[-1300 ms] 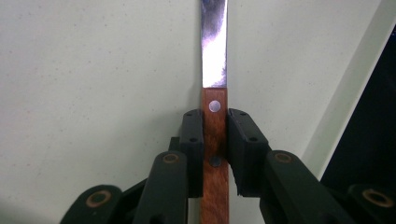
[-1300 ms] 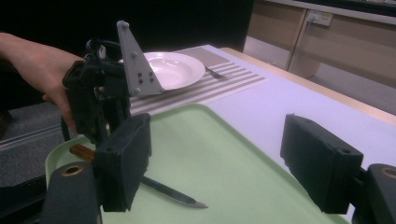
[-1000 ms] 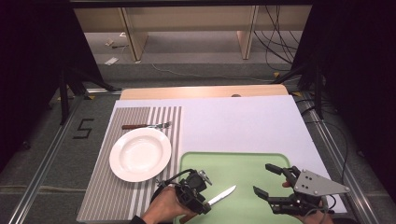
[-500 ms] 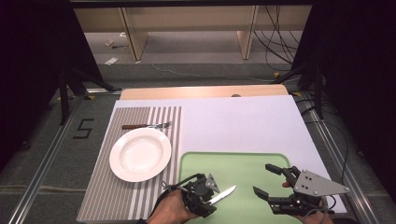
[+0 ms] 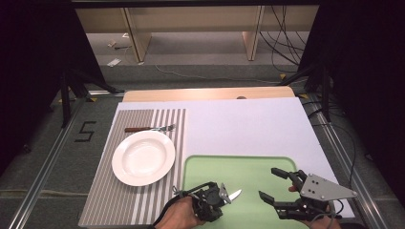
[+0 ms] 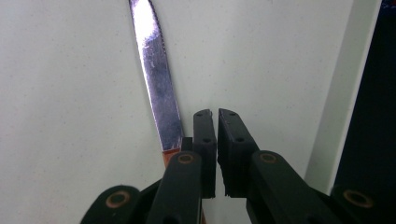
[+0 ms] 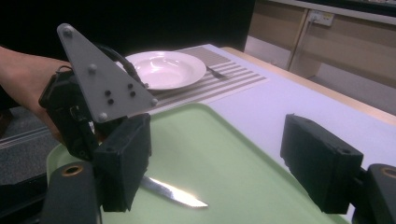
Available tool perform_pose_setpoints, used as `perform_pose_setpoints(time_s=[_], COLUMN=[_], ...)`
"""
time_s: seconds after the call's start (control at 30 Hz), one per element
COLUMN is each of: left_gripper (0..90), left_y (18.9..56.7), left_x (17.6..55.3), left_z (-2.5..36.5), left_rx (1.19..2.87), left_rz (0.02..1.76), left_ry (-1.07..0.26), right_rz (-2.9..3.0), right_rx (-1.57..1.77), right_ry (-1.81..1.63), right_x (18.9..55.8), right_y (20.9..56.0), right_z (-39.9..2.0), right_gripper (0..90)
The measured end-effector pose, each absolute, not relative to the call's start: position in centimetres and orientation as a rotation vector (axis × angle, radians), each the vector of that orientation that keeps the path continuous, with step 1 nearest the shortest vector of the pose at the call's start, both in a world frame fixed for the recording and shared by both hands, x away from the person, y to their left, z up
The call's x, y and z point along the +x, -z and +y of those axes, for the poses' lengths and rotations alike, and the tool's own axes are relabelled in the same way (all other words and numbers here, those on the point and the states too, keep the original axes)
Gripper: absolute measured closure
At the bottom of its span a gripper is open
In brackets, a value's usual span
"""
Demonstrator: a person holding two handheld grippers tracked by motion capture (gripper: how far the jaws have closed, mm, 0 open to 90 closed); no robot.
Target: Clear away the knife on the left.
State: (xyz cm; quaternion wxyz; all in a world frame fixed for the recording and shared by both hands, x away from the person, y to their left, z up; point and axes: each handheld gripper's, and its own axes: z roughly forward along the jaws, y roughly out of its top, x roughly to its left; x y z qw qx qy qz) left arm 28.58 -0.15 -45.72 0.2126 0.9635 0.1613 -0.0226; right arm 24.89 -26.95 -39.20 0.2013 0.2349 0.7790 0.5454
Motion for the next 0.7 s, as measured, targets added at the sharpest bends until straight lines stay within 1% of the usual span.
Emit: perform_pose_setpoints(time_s=[0.07, 0.7], left_gripper=[89.5, 89.6], left_y=[45.9, 46.0], left_x=[28.7, 29.9], left_z=[-0.1, 1.2], left_rx=[2.680, 2.690], left_rz=[0.459, 0.541], left_ry=[0.066, 0.057], right_rz=[2.176, 2.179], right_rx=[0.653, 0.650], right_ry=[-1.523, -1.522], right_x=[24.9, 24.9], right_y=[39.2, 39.2], right_z=[-26.9, -26.9], right_gripper=[25.8, 25.8])
